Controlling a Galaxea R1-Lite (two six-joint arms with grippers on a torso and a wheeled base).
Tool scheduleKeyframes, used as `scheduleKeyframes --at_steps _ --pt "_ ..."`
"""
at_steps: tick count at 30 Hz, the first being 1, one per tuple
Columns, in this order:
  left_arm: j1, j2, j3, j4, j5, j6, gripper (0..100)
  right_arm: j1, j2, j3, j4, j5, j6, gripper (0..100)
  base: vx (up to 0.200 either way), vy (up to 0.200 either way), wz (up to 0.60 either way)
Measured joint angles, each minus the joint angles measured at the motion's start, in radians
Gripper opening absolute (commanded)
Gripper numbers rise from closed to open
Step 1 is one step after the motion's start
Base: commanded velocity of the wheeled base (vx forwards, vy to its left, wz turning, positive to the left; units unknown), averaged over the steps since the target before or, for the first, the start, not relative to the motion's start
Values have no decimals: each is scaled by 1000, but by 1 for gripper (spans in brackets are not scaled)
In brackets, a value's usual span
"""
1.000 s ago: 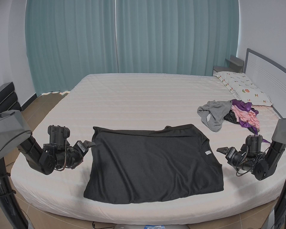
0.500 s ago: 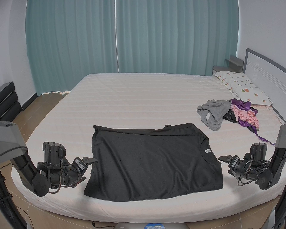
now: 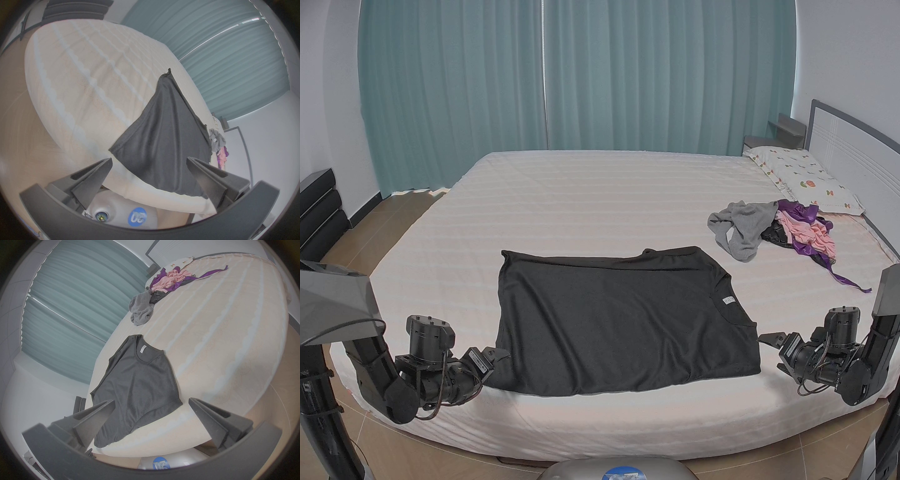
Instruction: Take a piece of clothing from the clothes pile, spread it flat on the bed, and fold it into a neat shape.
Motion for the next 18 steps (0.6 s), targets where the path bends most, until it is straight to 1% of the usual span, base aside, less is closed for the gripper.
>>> scheduleKeyframes --at_steps 4,6,9,12,13,18 --pt "-36 66 -13 -40 109 30 100 0 6 0 -8 0 6 100 0 0 0" --pt "-54 99 -27 -50 147 51 100 1 10 0 -17 0 7 100 0 0 0" --pt "-69 134 -51 -55 166 62 100 1 17 0 -24 -1 8 100 0 0 0" --pt "-69 155 -78 -53 168 63 100 1 25 0 -24 -1 6 100 0 0 0" --pt "-66 161 -90 -53 169 64 0 1 28 1 -25 -1 3 100 0 0 0" --pt "-57 180 -113 -50 169 64 0 9 41 8 -24 -2 -3 100 0 0 0"
